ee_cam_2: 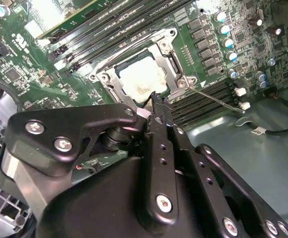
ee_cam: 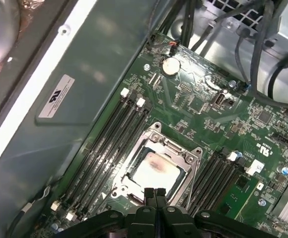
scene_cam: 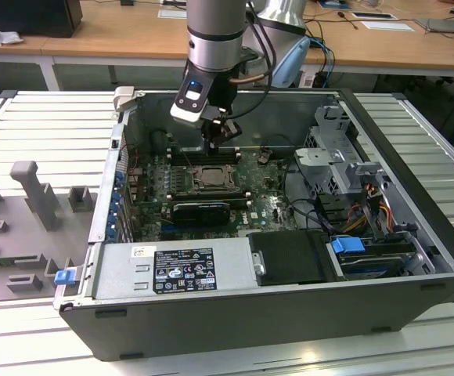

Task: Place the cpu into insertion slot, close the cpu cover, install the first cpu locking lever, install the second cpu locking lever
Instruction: 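Install the first cpu locking lever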

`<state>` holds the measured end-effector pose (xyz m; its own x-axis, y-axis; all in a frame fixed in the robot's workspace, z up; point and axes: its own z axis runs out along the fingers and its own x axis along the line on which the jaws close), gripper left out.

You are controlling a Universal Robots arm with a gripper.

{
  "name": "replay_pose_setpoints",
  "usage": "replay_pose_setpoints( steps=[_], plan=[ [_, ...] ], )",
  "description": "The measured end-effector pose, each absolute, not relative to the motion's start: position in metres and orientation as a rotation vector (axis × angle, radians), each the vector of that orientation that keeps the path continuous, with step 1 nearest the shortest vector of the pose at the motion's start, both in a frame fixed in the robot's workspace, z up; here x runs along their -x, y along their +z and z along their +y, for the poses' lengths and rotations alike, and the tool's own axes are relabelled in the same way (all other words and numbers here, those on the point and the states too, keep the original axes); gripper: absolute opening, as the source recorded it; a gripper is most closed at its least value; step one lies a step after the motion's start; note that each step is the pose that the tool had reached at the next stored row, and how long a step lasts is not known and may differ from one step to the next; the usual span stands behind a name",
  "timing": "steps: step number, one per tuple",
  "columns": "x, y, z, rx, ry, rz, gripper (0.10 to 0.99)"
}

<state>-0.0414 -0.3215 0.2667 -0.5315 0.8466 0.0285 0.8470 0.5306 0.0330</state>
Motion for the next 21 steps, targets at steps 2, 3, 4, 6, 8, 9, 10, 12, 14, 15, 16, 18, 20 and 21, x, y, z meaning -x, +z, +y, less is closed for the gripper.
replay_pose_setpoints(
  steps=[2,3,4,6,8,9,10,12,14,15,16,18,20,21],
  plan=[
    [0.0414,0.2667,-0.3214,1.487,-0.067,-2.756,0.106],
    [0.0414,0.2667,-0.3215,1.479,-0.067,-2.76,0.106],
    [0.0414,0.2667,-0.3215,1.464,-0.067,-2.768,0.106],
    [0.0414,0.2667,-0.3214,1.432,-0.066,-2.784,0.106],
    [0.0414,0.2667,-0.3215,1.401,-0.066,-2.799,0.106],
    [0.0414,0.2667,-0.3215,1.374,-0.066,-2.812,0.106],
    [0.0414,0.2667,-0.3215,1.357,-0.066,-2.82,0.106],
    [0.0414,0.2667,-0.3215,1.304,-0.066,-2.844,0.106],
    [0.0414,0.2667,-0.3214,1.247,-0.065,-2.868,0.106],
    [0.0414,0.2667,-0.3215,1.202,-0.065,-2.887,0.106],
    [0.0414,0.2667,-0.3215,1.169,-0.065,-2.9,0.106],
    [0.0414,0.2667,-0.3214,1.113,-0.064,-2.921,0.106],
    [0.0414,0.2667,-0.3215,1.065,-0.064,-2.938,0.106],
    [0.0414,0.2667,-0.3215,1.045,-0.064,-2.945,0.106]
  ],
)
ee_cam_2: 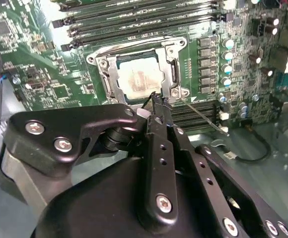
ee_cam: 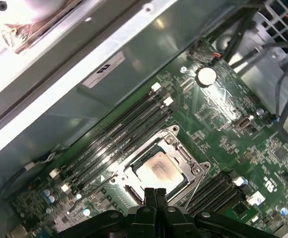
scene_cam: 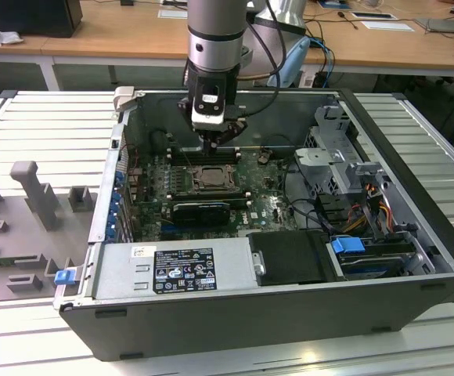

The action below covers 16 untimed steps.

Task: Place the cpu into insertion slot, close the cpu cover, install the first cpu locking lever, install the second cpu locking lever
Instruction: 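Install the first cpu locking lever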

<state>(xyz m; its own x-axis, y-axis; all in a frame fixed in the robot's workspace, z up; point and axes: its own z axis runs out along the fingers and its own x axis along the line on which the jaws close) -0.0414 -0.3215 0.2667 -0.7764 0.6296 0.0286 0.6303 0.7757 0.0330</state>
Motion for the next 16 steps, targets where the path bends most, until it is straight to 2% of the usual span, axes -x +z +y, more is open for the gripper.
replay_pose_setpoints(
  steps=[16],
  plan=[
    [0.0414,0.2667,-0.3215,0.695,-0.06,-3.042,0.106]
  ],
)
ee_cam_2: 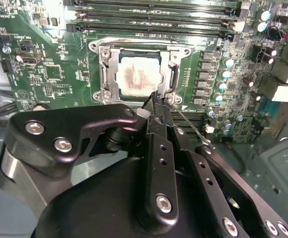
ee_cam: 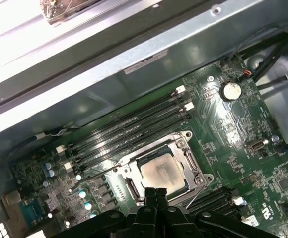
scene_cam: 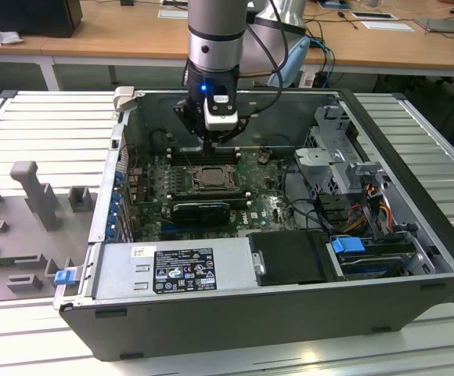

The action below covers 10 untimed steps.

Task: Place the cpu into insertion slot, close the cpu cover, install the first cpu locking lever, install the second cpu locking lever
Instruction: 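Install the first cpu locking lever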

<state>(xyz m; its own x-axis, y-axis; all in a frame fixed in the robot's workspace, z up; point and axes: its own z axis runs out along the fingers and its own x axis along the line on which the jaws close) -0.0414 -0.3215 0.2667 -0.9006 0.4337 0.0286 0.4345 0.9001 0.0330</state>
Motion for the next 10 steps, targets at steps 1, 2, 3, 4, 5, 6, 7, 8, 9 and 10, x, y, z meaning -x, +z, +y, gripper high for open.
replay_pose_setpoints(
  steps=[1,2,3,4,5,6,7,8,9,10],
  plan=[
    [0.0414,0.2667,-0.3215,0.684,-0.06,-3.044,0.106],
    [0.0414,0.2667,-0.3215,0.67,-0.06,-3.047,0.106],
    [0.0414,0.2667,-0.3214,0.632,-0.059,-3.055,0.106],
    [0.0414,0.2667,-0.3215,0.615,-0.059,-3.058,0.106],
    [0.0414,0.2667,-0.3214,0.605,-0.059,-3.06,0.106],
    [0.0414,0.2667,-0.3214,0.58,-0.059,-3.065,0.106],
    [0.0414,0.2667,-0.3215,0.558,-0.059,-3.069,0.106],
    [0.0414,0.2667,-0.3215,0.533,-0.058,-3.073,0.106],
    [0.0414,0.2667,-0.3214,0.506,-0.058,-3.077,0.106],
    [0.0414,0.2667,-0.3214,0.485,-0.058,-3.08,0.106]
  ],
)
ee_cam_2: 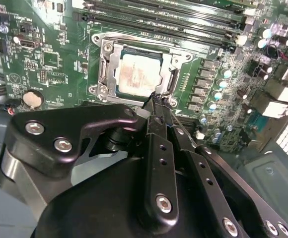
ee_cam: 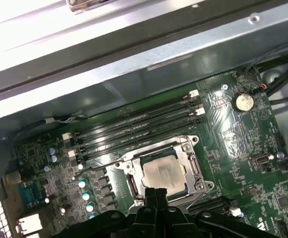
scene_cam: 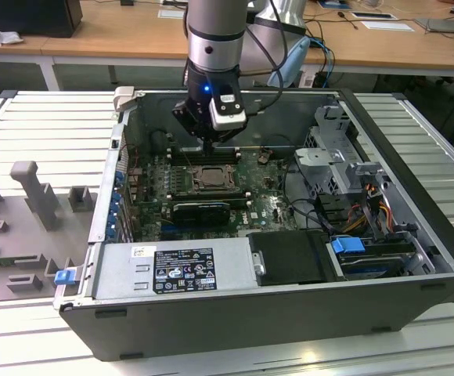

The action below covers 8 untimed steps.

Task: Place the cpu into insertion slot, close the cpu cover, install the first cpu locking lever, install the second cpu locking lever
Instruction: 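Install the first cpu locking lever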

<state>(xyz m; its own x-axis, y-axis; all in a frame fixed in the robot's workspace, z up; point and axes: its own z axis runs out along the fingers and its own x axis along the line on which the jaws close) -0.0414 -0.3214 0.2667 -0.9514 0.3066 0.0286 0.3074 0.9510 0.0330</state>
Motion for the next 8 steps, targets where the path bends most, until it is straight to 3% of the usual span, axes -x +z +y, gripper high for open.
replay_pose_setpoints(
  steps=[8],
  plan=[
    [0.0414,0.2667,-0.3215,0.248,-0.055,-3.105,0.106]
  ],
)
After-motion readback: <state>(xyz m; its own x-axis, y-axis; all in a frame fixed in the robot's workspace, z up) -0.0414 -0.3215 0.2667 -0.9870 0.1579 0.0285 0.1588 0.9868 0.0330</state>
